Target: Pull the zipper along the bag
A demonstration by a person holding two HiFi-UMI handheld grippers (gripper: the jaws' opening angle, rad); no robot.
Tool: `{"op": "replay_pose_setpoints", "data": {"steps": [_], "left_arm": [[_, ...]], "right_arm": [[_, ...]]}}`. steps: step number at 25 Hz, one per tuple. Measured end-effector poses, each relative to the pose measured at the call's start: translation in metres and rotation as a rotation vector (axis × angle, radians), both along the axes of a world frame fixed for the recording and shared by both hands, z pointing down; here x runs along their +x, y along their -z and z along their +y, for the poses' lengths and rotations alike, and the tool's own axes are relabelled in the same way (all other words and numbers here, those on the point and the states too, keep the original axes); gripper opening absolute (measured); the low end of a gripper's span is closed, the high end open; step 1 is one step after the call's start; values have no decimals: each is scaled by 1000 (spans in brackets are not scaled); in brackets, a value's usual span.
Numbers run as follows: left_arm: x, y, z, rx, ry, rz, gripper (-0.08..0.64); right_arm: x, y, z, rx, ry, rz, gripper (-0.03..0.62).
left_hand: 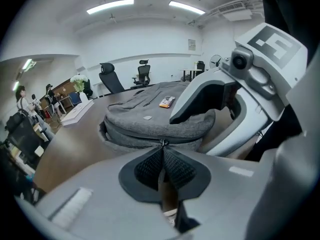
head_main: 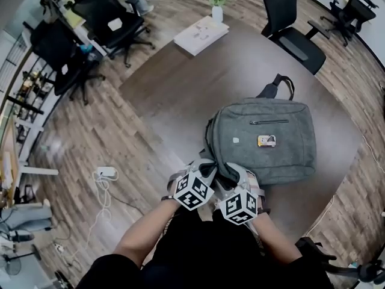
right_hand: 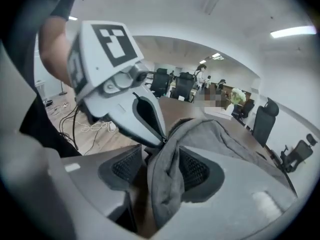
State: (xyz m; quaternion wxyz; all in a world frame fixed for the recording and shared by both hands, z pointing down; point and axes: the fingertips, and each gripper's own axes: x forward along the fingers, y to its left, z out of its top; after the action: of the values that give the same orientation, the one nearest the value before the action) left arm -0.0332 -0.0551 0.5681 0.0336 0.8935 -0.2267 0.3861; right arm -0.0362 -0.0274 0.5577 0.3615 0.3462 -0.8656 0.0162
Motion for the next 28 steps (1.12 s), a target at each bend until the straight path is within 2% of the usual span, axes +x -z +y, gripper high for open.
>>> {"op": "replay_pose_setpoints", "data": {"steps": [4, 8, 12, 17, 22, 25, 28], "left_arm": [[9, -7, 4, -4, -10, 3, 26], [10, -7, 3, 9, -41, -2, 26], [8, -10, 1, 10, -64, -10, 28], [4, -5, -1, -24, -47, 11, 29], [6, 6, 0, -27, -91, -20, 28], [3, 8, -1, -49, -77, -22, 28], [-6, 7, -10, -34, -50, -42, 28]], "right_arm": [[12, -13, -6, -41, -86, 44, 129], [20, -9, -7, -75, -126, 8, 105], [19, -11, -4, -51, -119, 56, 94], [20, -10, 4, -3, -68, 148, 92], [22, -3, 9, 52, -13, 247, 91], [25, -5, 17, 66, 25, 298, 92], [26, -11, 25, 60, 46, 309, 91]]}}
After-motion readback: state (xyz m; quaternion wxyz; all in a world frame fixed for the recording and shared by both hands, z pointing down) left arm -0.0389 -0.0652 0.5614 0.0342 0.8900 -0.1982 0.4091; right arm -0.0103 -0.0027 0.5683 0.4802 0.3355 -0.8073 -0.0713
